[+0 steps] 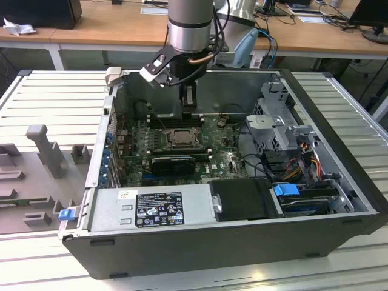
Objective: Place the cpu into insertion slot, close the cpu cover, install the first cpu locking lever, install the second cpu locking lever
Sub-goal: 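Install the first cpu locking lever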
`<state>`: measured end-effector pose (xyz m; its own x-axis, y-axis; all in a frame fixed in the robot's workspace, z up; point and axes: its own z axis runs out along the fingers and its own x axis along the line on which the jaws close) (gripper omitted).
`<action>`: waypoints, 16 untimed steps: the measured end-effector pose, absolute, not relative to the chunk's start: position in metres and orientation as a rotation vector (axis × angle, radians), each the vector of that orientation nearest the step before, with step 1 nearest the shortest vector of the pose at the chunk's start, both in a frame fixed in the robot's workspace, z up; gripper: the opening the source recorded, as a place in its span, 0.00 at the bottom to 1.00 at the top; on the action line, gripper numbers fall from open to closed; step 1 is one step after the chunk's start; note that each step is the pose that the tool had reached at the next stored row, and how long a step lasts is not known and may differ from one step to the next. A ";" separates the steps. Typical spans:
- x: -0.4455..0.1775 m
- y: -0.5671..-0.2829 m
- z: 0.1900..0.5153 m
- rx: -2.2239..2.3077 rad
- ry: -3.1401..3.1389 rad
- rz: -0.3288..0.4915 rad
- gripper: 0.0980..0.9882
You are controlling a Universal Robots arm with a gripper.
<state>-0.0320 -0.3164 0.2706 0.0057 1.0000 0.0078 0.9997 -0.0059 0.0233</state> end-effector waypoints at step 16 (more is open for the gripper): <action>-0.032 -0.316 0.269 1.782 2.579 0.037 0.01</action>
<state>-0.0320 -0.3164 0.2692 -0.3537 0.9353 0.0079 0.9351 0.3535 0.0234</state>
